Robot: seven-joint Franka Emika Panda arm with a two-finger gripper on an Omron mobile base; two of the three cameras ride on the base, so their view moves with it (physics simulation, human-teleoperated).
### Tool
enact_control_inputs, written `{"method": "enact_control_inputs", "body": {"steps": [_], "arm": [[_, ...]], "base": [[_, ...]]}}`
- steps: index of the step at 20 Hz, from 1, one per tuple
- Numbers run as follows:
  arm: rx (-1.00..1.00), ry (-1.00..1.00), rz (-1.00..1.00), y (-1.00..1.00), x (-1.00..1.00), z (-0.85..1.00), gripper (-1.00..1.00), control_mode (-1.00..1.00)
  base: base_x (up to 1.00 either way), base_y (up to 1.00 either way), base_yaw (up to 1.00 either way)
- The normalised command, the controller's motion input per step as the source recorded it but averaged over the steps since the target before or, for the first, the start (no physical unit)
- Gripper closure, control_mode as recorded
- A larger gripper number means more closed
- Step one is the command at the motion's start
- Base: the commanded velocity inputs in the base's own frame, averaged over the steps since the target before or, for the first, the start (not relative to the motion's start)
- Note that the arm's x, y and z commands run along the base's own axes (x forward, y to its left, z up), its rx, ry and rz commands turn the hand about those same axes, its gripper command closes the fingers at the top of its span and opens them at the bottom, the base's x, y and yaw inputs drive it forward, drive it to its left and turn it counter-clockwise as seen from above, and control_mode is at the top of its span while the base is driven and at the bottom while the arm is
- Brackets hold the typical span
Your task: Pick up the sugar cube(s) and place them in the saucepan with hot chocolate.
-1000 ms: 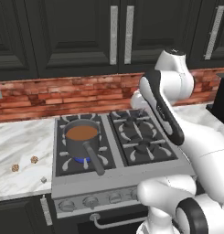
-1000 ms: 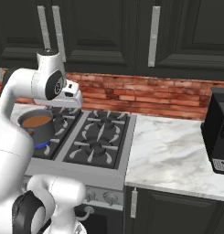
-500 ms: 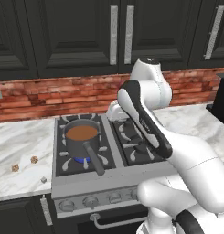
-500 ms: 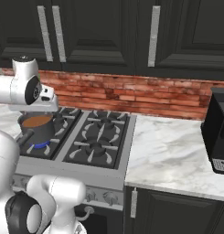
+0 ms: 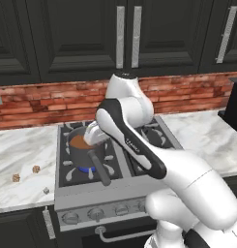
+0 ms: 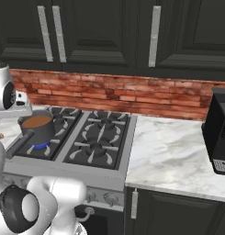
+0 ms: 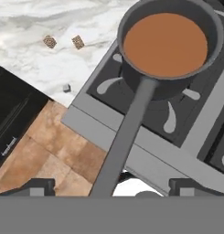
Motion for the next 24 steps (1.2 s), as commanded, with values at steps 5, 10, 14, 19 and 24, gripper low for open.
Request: {"method": "enact_control_inputs", "body": {"steps": [5,10,14,19,24], "arm": [[-0.01,-0.01,0.26,0.9,-0.51,-0.42,-1.0,-1.0],[-0.06,-0.01,0.27,0.99,-0.6,-0.44,-1.0,-1.0],[-0.09,0.0,0.23,0.85,-0.41,-0.32,-1.0,-1.0],[-0.08,0.0,0.04,0.35,0.05,-0.11,-1.0,-1.0],[0.0,0.0,-0.1,-0.07,0.41,-0.01,-1.0,-1.0]], "base": [[0.0,0.0,0.0],[0.0,0.0,0.0],[0.0,0.0,0.0],[0.0,0.0,0.0],[0.0,0.0,0.0]]}}
